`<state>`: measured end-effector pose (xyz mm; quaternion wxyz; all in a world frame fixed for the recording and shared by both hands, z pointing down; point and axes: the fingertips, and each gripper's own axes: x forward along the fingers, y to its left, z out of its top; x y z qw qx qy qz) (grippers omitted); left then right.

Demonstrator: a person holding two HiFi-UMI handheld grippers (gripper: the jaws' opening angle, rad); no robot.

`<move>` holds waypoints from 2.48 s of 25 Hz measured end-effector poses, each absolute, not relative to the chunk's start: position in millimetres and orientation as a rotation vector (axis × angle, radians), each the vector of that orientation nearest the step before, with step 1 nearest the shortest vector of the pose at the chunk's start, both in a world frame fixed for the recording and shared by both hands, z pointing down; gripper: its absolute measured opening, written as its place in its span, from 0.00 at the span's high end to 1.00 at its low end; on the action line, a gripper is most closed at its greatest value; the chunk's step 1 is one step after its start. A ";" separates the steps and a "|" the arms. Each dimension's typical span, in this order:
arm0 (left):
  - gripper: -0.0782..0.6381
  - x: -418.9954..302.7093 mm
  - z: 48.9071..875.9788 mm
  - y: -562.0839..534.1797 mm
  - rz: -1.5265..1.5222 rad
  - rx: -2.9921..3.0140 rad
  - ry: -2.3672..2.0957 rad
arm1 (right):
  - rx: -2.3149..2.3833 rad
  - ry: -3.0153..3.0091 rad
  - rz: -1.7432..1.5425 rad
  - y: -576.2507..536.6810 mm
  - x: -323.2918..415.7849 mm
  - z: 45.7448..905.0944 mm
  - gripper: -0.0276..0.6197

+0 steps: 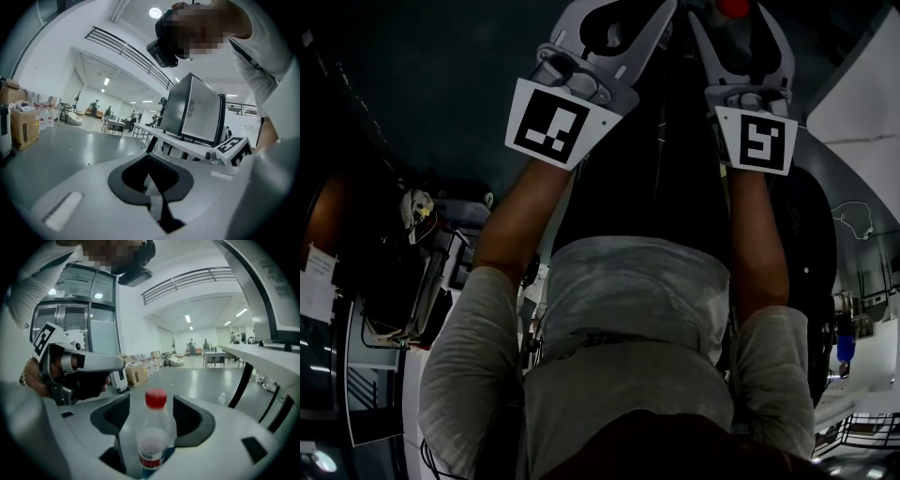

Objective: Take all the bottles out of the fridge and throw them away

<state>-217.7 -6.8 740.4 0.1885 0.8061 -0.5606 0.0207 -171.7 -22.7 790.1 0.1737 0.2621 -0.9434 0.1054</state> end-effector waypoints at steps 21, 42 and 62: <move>0.88 -217.7 620.1 -3.2 -0.029 2.257 -1.607 | 0.737 -2.783 0.271 -33.9 -184.7 636.6 0.68; 0.88 -210.3 443.4 -11.0 -0.073 2.354 -1.606 | 0.659 -2.873 0.261 -43.7 -179.4 453.6 0.84; 0.88 -169.9 318.4 0.2 -0.166 2.495 -1.556 | 0.573 -2.975 0.175 -23.7 -153.1 315.1 0.89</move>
